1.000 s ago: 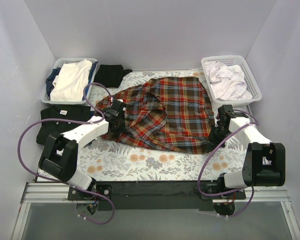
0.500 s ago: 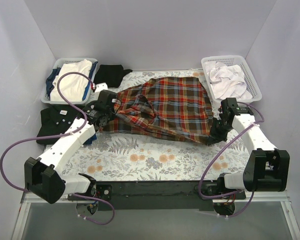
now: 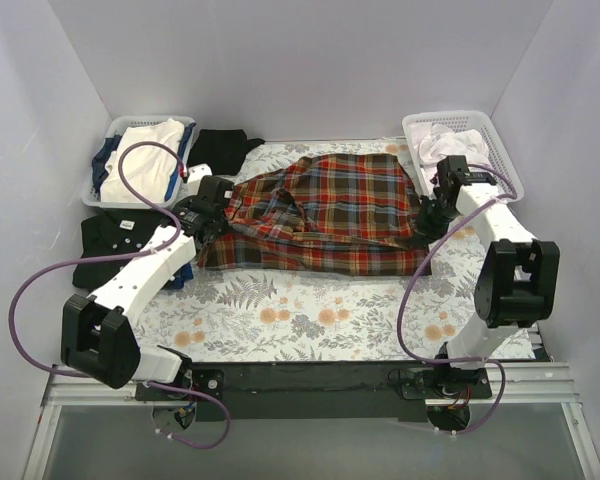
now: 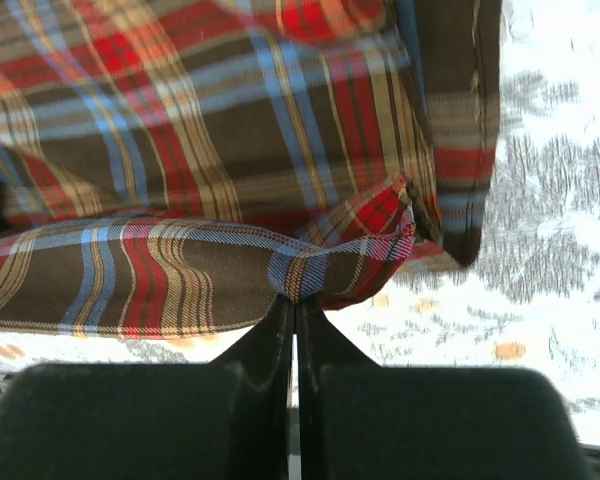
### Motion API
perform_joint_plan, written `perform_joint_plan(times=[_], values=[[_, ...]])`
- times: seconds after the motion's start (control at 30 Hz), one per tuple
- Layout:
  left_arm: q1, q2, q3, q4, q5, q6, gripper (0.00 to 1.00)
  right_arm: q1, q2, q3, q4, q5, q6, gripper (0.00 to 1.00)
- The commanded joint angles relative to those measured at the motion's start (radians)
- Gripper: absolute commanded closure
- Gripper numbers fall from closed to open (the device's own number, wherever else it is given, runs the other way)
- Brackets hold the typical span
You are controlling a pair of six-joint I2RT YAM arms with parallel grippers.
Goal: Fold and stack the long sleeve shirts
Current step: Fold the shirt
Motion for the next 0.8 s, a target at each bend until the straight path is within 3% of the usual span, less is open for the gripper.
perform_joint_plan(times=[0.0, 0.43, 0.47, 0.5, 0.57, 0.67, 0.73, 0.77], values=[[0.027, 0.034, -0.002, 0.072, -0.002, 0.011, 1.0, -0.005, 0.096, 0.092, 0.03, 0.005, -0.033, 0.99], [0.039, 0.261, 0.07, 0.161, 0.018, 0.051, 1.0, -0.004, 0.357, 0.372, 0.068, 0.04, -0.025, 0.99], [0.042, 0.269, 0.077, 0.161, 0.019, 0.054, 1.0, -0.001, 0.359, 0.376, 0.07, 0.042, -0.025, 0.94], [0.046, 0.281, 0.086, 0.158, 0.019, 0.056, 0.93, 0.001, 0.356, 0.38, 0.071, 0.051, -0.027, 0.91], [0.05, 0.278, 0.116, 0.15, 0.01, 0.057, 0.9, 0.013, 0.315, 0.373, 0.093, 0.082, -0.027, 0.77], [0.056, 0.24, 0.154, 0.117, -0.031, 0.042, 0.48, 0.034, 0.235, 0.365, 0.113, 0.132, -0.031, 0.62], [0.059, 0.181, 0.162, 0.098, -0.057, 0.033, 0.33, 0.051, 0.166, 0.337, 0.117, 0.193, -0.037, 0.58], [0.058, 0.159, 0.159, 0.083, -0.059, 0.03, 0.3, 0.07, 0.143, 0.322, 0.12, 0.206, -0.039, 0.57]])
